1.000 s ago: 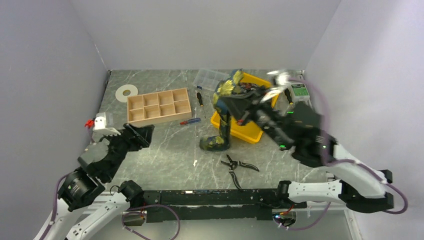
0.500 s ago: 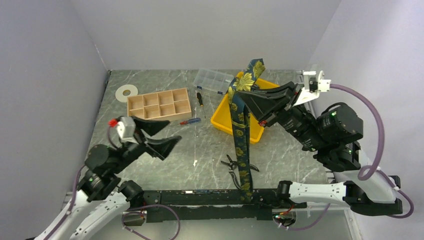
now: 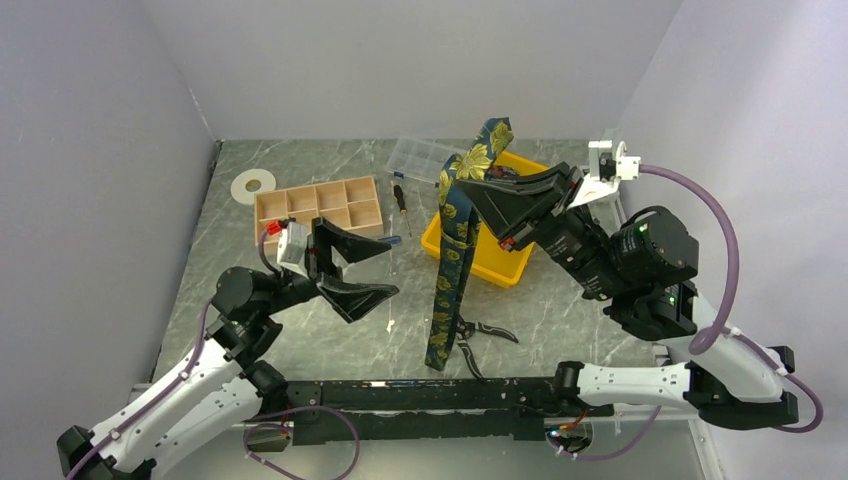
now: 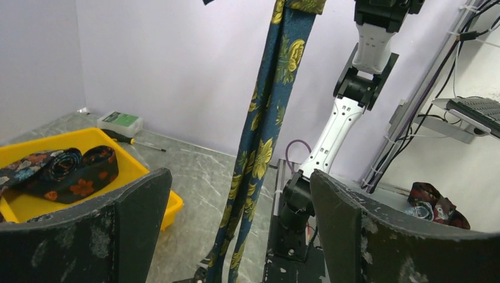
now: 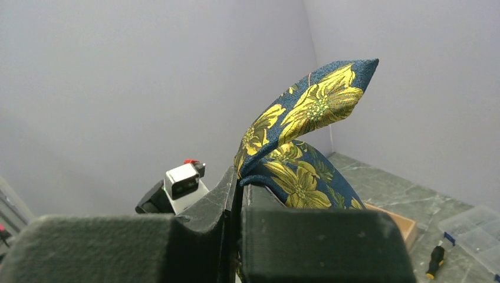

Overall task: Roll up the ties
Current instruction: Flatten out the tie at the center of the board.

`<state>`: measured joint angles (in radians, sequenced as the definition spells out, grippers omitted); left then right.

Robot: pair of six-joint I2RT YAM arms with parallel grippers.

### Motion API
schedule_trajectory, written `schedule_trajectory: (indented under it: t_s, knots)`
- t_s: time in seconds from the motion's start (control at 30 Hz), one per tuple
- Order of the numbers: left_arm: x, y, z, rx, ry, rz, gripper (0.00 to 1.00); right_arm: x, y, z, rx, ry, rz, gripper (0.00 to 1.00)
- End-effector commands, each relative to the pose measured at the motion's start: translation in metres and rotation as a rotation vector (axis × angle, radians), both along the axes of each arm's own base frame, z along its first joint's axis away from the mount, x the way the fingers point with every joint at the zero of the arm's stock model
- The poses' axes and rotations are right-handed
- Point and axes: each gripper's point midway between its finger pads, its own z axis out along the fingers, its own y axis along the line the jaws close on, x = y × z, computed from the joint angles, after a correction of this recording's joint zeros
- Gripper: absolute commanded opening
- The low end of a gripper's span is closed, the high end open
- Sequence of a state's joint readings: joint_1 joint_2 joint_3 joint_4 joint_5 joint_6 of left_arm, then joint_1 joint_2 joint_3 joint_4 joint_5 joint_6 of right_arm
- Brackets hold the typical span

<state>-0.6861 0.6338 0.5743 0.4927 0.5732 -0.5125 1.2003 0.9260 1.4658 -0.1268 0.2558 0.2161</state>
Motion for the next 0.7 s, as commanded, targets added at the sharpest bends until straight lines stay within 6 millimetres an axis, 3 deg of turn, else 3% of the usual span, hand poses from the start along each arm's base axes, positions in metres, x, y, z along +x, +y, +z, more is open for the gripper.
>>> schedule_trajectory:
  t_s: [0.0, 0.13, 0.23, 0.3, 0.37, 0.4, 0.43, 0.5, 0.57, 0.67]
  knots:
    - [-0.008, 0.000, 0.019, -0.038, -0.100, -0.028, 0.94, 0.009, -0.021, 0.023, 0.182, 0.035, -0.072, 0.00]
    - [0.001, 0.007, 0.000, 0.018, -0.015, 0.047, 0.91, 0.026, -0.023, 0.005, 0.201, 0.061, -0.164, 0.00]
    - [0.004, 0.037, 0.002, 0.012, 0.011, 0.208, 0.91, 0.030, 0.007, 0.001, 0.180, 0.067, -0.124, 0.00]
    - [0.006, 0.076, 0.013, -0.016, 0.017, 0.393, 0.91, 0.033, 0.038, 0.002, 0.171, 0.075, -0.071, 0.00]
    - [0.006, 0.129, 0.027, -0.070, 0.032, 0.618, 0.91, 0.033, 0.068, 0.011, 0.185, 0.072, -0.007, 0.00]
    - [0.005, 0.165, 0.036, -0.131, 0.043, 0.764, 0.91, 0.031, 0.082, 0.018, 0.195, 0.070, 0.028, 0.00]
    - [0.000, 0.193, 0.041, -0.160, 0.045, 0.867, 0.92, 0.034, 0.107, 0.017, 0.185, 0.076, 0.061, 0.00]
    - [-0.013, 0.239, 0.053, -0.218, 0.046, 1.017, 0.92, 0.029, 0.140, 0.033, 0.208, 0.073, 0.148, 0.00]
    - [-0.022, 0.265, 0.060, -0.221, 0.035, 1.108, 0.92, 0.022, 0.172, 0.052, 0.250, 0.077, 0.234, 0.00]
    - [-0.024, 0.285, 0.063, -0.202, 0.054, 1.198, 0.90, 0.007, 0.211, 0.078, 0.323, 0.103, 0.350, 0.00]
